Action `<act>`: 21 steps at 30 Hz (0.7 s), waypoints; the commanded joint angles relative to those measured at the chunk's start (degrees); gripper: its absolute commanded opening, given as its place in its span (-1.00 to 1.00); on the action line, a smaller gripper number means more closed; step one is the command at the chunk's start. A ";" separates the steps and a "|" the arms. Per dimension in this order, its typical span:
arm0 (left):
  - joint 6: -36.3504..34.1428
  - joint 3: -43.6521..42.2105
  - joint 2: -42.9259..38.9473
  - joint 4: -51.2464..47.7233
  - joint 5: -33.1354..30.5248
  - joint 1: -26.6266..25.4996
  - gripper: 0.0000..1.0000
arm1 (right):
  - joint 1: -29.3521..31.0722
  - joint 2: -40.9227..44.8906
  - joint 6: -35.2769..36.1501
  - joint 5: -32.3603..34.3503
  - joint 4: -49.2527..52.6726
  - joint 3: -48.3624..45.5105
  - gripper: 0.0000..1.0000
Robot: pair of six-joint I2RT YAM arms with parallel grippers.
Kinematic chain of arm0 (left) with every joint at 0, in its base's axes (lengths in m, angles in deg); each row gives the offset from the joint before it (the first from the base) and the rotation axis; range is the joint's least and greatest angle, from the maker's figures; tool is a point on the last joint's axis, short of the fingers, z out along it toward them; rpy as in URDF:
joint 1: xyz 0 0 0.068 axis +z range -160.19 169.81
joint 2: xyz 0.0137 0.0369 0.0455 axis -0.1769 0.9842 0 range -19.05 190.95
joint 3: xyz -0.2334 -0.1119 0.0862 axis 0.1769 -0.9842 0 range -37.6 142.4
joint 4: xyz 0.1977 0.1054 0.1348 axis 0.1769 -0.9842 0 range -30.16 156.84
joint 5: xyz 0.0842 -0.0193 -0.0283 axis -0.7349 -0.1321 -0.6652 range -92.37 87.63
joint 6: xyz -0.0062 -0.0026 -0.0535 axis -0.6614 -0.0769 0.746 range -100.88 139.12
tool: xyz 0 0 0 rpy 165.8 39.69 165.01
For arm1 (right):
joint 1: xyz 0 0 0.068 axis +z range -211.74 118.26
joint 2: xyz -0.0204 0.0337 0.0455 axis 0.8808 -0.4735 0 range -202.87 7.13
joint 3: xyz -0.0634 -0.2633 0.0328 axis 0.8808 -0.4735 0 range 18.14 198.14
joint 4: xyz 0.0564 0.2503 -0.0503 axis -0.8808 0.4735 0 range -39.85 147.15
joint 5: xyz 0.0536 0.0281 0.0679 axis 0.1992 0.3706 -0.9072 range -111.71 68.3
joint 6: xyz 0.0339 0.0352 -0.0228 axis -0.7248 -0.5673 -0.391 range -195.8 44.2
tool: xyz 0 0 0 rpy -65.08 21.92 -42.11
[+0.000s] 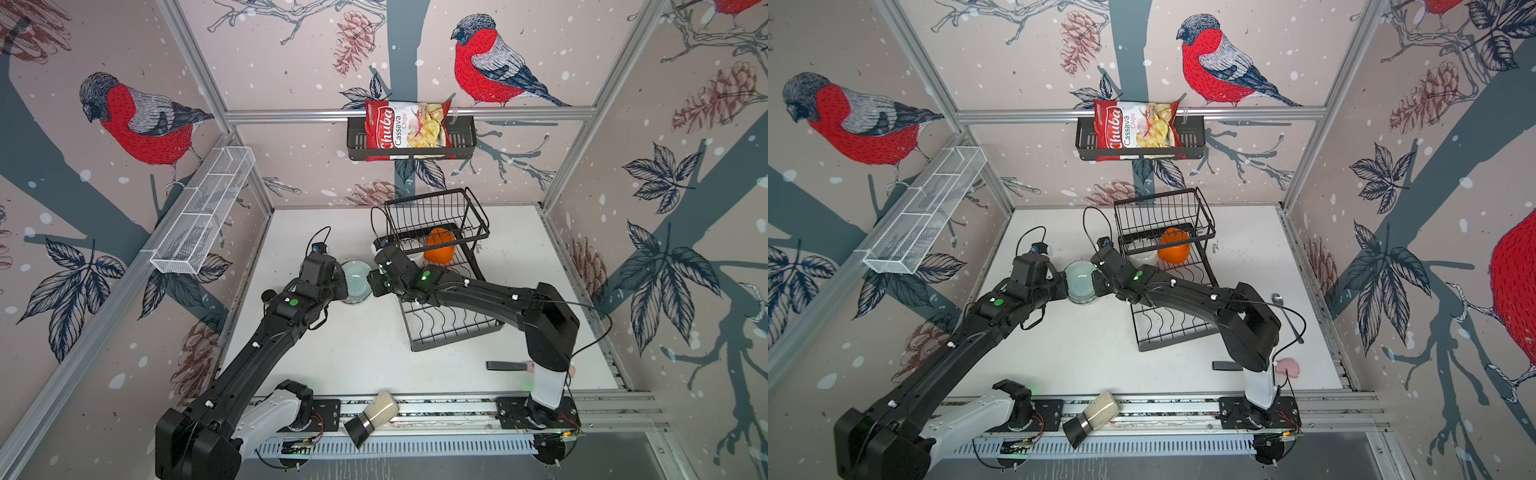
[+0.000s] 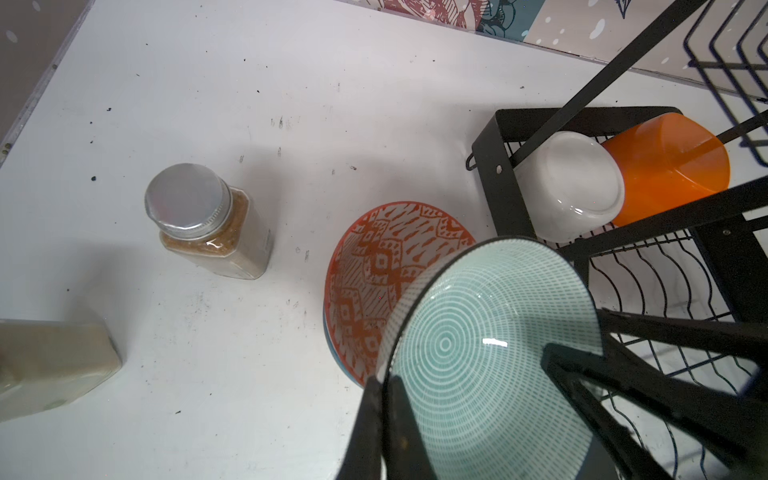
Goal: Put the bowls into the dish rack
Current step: 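Grasp the teal bowl rim with the right gripper beside the left gripper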
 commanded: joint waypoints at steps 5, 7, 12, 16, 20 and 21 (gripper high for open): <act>-0.48 0.22 -0.47 3.02 -0.18 0.07 -1.00 | 0.03 -1.51 -0.72 -1.69 -2.38 1.71 -0.31; -0.53 0.18 -0.38 3.03 -0.21 0.08 -1.00 | 0.06 -1.68 -0.86 -1.69 -2.78 1.71 -0.37; -0.42 0.00 -0.54 3.05 -0.28 0.07 -1.00 | -0.01 -1.94 -1.12 -1.49 -2.99 2.14 -0.54; -0.39 -0.04 -0.82 3.05 -0.42 0.07 -1.00 | -0.02 -2.08 -1.42 -1.15 -3.28 2.42 -0.66; -0.44 -0.11 -0.93 2.88 -0.23 0.07 -1.00 | -0.02 -2.45 -1.73 -0.69 -3.24 3.10 -0.79; -0.41 -0.13 -1.00 2.92 -0.19 0.12 -1.00 | -0.03 -2.58 -1.69 -0.59 -3.11 3.34 -0.82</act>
